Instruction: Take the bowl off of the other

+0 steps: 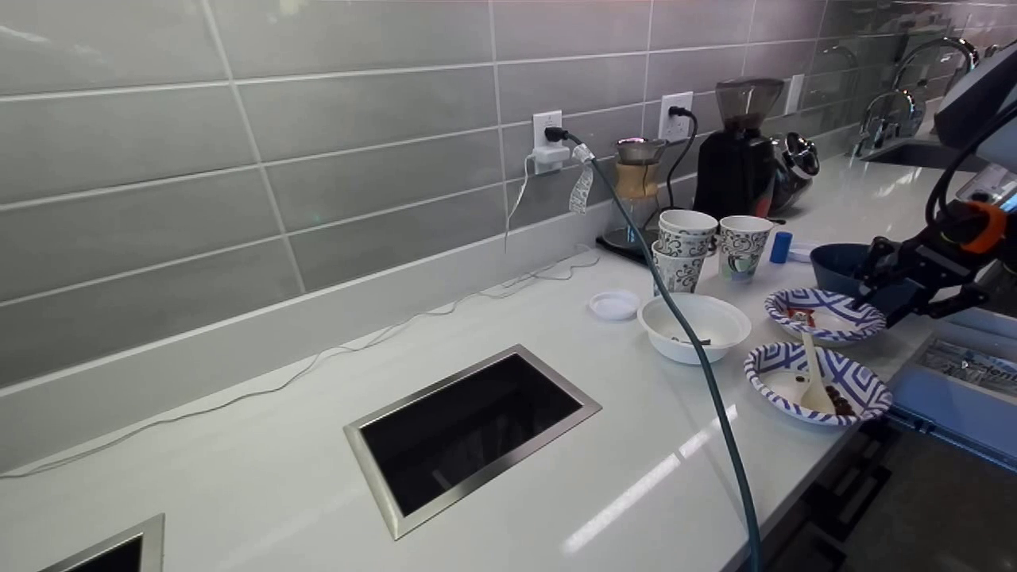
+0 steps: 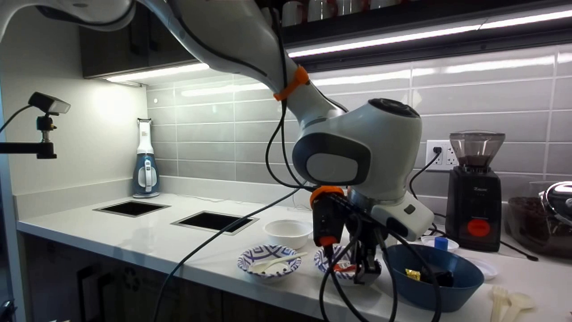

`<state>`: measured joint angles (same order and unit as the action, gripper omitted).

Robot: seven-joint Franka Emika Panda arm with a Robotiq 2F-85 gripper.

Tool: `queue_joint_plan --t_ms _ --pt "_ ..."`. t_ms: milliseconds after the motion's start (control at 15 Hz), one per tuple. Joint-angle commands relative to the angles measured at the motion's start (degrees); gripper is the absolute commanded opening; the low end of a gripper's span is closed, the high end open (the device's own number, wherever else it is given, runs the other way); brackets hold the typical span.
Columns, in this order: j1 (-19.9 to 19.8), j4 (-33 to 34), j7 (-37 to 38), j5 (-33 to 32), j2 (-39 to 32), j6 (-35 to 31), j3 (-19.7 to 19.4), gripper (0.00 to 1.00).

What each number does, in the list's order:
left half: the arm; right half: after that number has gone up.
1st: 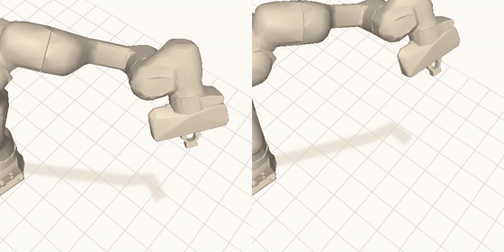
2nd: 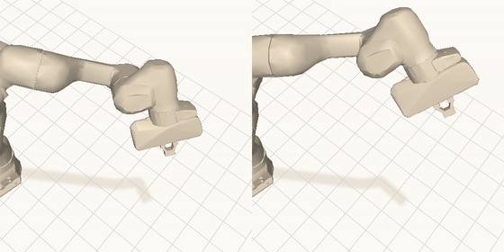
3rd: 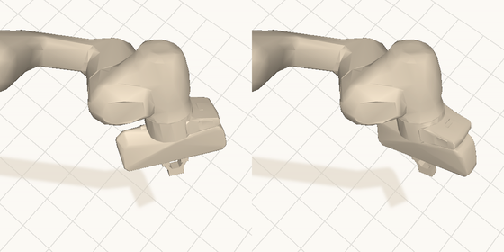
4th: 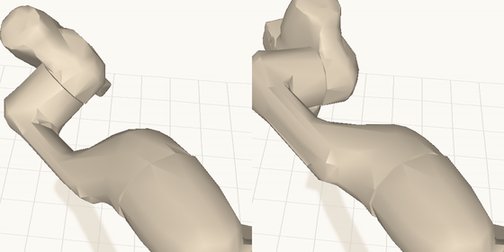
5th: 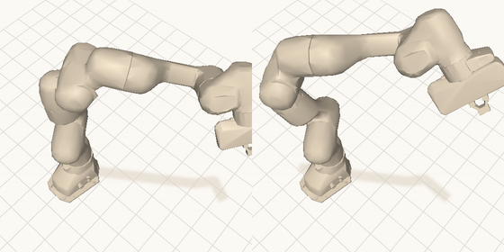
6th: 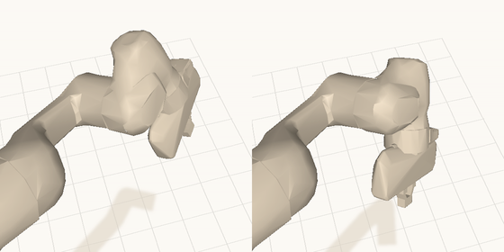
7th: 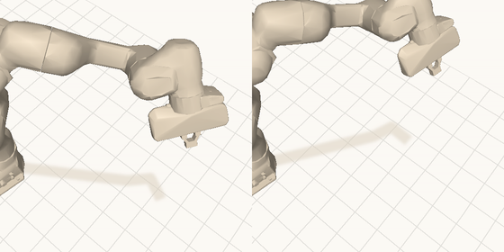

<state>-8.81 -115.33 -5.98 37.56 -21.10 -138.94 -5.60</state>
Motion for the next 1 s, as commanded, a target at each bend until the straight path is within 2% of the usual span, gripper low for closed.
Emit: queue_joint_plan --t_ms 0,67,200,333,467,533,600,933 --pt "-0.87 1.73 1.58 -2.91 -0.30 2.22 0.58 0.53" --pt "-0.84 1.80 1.91 -3.57 -0.24 2.69 0.48 0.57" --pt "-0.92 2.01 2.28 -4.98 -0.23 3.27 0.46 0.57" --pt "-1.27 2.36 1.93 -5.01 -0.35 3.67 0.86 0.43" --pt "-1.38 2.54 1.68 -4.95 -0.38 3.86 1.04 0.40" --pt "-1.35 2.60 1.75 -5.08 -0.34 3.99 1.02 0.32" --pt "-1.32 2.66 1.80 -5.27 -0.29 4.05 0.98 0.36" --pt "-1.66 3.06 1.63 -5.20 -0.61 4.50 1.11 0.30"
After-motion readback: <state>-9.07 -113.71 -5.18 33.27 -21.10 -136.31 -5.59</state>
